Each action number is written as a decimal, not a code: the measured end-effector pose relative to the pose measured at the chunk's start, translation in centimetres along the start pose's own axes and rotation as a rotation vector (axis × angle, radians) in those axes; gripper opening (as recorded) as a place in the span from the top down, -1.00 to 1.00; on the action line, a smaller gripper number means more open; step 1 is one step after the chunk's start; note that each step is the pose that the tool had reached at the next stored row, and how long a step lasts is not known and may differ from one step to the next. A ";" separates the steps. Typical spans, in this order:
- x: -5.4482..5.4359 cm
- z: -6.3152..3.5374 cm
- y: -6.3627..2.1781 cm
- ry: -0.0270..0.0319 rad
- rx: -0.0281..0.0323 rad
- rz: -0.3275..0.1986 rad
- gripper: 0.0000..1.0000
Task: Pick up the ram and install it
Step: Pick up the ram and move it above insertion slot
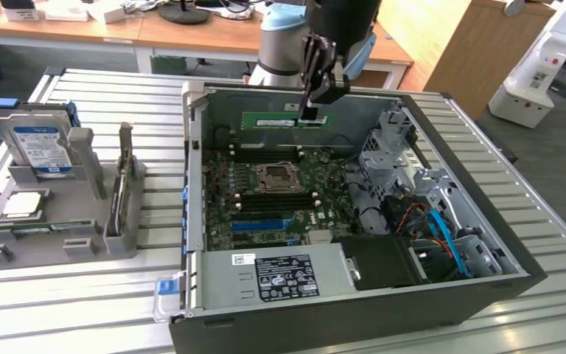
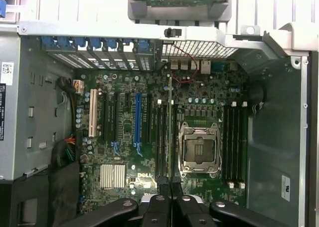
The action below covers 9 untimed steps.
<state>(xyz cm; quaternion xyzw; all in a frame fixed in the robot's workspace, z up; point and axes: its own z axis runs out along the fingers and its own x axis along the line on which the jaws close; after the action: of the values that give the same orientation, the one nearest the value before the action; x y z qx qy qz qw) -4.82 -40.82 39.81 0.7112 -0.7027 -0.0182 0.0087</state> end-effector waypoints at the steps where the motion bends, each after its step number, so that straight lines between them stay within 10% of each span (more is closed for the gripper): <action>1: 0.0 0.11 -0.01 0.0001 0.0006 0.000 0.76; 9: 0.1 0.69 -0.02 0.0002 0.0022 0.000 0.76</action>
<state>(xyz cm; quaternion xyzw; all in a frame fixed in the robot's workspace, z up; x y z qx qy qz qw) -4.82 -40.86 39.12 0.7112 -0.7027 -0.0174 0.0080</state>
